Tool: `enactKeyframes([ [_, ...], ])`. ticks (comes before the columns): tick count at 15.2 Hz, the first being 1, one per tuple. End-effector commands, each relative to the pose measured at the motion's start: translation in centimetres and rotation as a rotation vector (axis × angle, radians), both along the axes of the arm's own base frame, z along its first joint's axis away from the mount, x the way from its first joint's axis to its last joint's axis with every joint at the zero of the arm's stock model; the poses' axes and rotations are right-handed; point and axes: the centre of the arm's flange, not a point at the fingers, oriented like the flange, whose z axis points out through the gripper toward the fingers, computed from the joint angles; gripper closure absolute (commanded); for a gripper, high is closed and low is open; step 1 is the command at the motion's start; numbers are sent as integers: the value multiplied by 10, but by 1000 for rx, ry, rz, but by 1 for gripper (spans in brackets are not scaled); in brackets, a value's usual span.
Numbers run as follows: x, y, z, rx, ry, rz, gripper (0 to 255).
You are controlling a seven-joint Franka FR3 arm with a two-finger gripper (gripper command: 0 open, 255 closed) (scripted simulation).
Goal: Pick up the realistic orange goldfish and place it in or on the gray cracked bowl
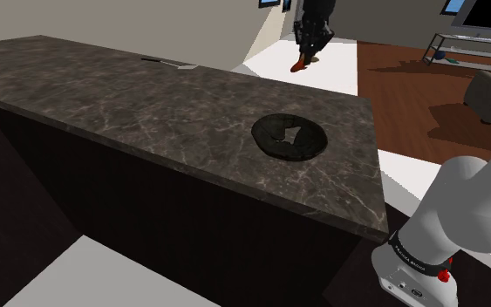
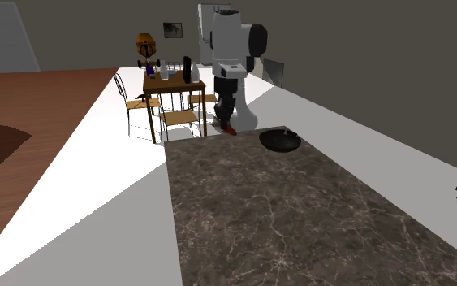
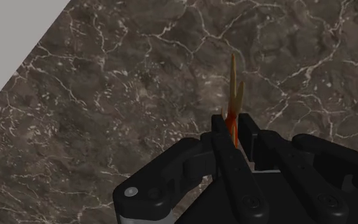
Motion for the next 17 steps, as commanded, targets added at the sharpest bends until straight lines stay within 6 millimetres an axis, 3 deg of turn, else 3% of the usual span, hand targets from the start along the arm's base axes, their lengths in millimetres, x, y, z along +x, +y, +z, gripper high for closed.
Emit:
enactKeyframes([
  [1, -14, 23, 3, 0, 0, -1, 255],
  [17, -132, 199, 8, 0, 0, -1, 255],
])
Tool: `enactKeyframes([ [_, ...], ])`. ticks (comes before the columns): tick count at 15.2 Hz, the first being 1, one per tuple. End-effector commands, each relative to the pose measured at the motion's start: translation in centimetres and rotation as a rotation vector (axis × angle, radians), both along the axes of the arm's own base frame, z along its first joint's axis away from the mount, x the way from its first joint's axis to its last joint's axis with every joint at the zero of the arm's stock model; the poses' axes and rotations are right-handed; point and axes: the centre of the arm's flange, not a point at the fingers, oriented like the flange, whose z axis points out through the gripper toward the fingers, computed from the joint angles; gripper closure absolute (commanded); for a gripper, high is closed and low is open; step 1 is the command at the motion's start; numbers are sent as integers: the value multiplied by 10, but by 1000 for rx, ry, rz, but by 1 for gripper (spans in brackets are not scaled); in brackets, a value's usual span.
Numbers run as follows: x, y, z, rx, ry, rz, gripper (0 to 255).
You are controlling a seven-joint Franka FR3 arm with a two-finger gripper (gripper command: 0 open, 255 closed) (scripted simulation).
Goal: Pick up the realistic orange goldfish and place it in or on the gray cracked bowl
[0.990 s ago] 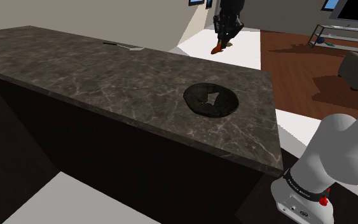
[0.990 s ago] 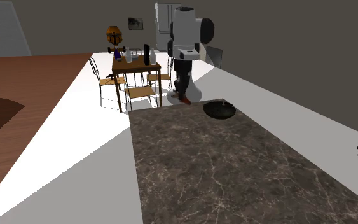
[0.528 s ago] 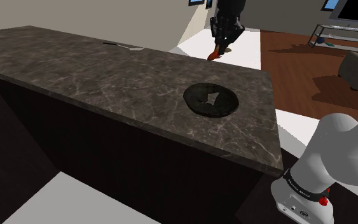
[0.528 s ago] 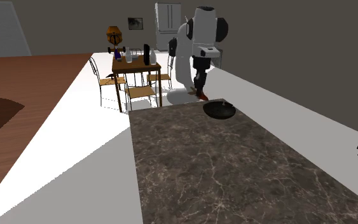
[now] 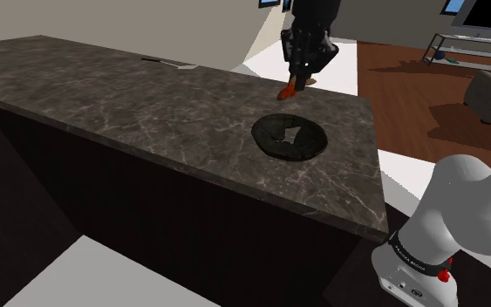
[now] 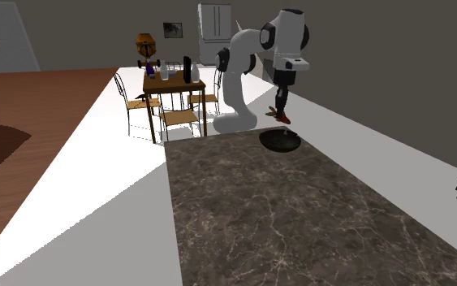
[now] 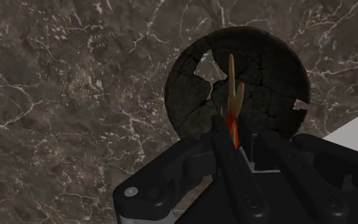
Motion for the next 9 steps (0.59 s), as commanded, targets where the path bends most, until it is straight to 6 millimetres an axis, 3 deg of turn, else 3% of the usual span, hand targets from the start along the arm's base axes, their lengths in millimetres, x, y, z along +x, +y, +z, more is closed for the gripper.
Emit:
enactKeyframes([
  [1, -16, 22, 1, 0, 0, -2, 255],
  [9, -16, 22, -41, 0, 0, -2, 255],
])
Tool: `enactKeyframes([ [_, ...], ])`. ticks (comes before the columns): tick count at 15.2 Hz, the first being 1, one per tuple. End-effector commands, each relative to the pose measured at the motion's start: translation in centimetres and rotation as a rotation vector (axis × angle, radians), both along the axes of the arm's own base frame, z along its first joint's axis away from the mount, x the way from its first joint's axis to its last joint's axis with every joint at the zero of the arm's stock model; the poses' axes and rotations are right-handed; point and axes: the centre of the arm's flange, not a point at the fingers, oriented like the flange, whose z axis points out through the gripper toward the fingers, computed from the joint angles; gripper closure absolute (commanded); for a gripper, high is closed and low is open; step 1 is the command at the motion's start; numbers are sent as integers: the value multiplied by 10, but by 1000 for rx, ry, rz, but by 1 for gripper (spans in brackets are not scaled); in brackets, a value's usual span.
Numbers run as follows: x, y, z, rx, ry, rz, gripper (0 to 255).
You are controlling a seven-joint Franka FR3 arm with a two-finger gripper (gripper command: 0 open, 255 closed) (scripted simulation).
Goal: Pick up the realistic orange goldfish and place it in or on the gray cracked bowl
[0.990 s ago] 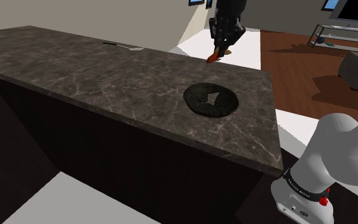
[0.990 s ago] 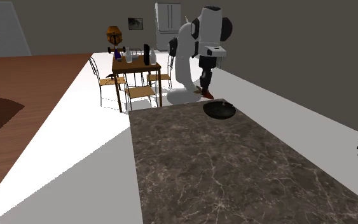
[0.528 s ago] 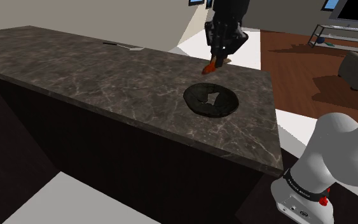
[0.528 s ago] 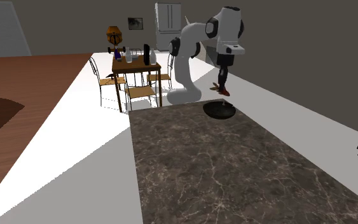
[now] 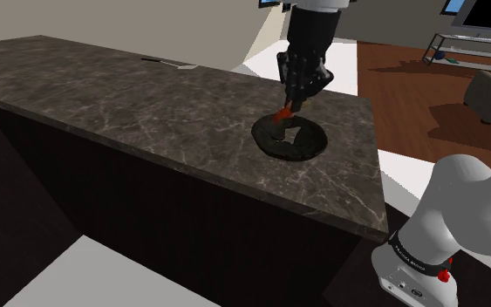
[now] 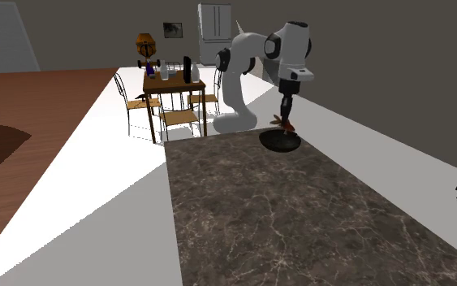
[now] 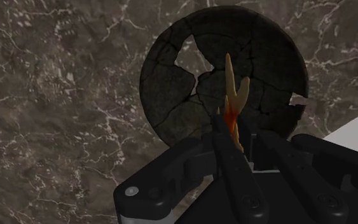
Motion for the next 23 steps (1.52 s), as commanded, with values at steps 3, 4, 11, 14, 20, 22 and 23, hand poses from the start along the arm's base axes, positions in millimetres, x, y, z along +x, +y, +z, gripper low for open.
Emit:
enactKeyframes([
  [3, 0, 0, -22, 0, 0, 0, 255],
  [4, 0, 0, -27, 0, 0, 0, 255],
  [11, 0, 0, -41, 0, 0, 0, 255],
  [14, 0, 0, -41, 0, 0, 0, 255],
  [20, 0, 0, -41, 0, 0, 0, 0],
  [22, 0, 1, -28, 0, 0, 0, 0],
  [23, -1, 1, -15, 0, 0, 0, 0],
])
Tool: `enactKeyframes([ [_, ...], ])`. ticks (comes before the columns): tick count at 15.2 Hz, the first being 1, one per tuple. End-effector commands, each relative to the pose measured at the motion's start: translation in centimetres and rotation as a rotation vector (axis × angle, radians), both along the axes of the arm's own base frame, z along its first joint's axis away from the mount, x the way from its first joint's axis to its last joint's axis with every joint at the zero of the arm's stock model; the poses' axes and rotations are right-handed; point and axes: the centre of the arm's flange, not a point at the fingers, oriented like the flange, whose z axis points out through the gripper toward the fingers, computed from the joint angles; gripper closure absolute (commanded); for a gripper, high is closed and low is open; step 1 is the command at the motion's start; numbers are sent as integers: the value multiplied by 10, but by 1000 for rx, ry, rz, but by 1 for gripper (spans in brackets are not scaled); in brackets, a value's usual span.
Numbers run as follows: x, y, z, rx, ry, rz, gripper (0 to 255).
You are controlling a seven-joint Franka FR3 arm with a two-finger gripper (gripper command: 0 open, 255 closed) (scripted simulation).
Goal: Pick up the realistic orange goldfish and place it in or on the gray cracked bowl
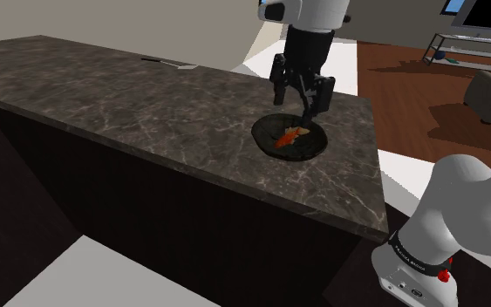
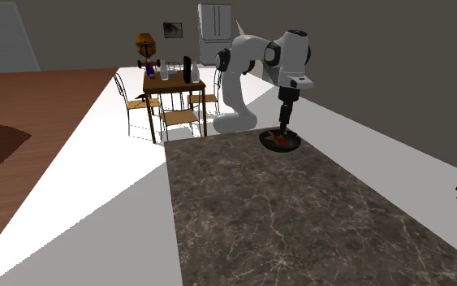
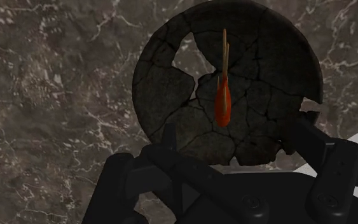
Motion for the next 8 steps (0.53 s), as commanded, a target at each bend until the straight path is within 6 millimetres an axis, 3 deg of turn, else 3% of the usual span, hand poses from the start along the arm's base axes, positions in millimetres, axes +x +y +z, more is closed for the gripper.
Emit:
enactKeyframes([
  [1, -2, -1, 24, 0, 0, 0, 0],
  [2, -2, -1, 35, 0, 0, 0, 0],
  [8, -2, -1, 35, 0, 0, 0, 0],
])
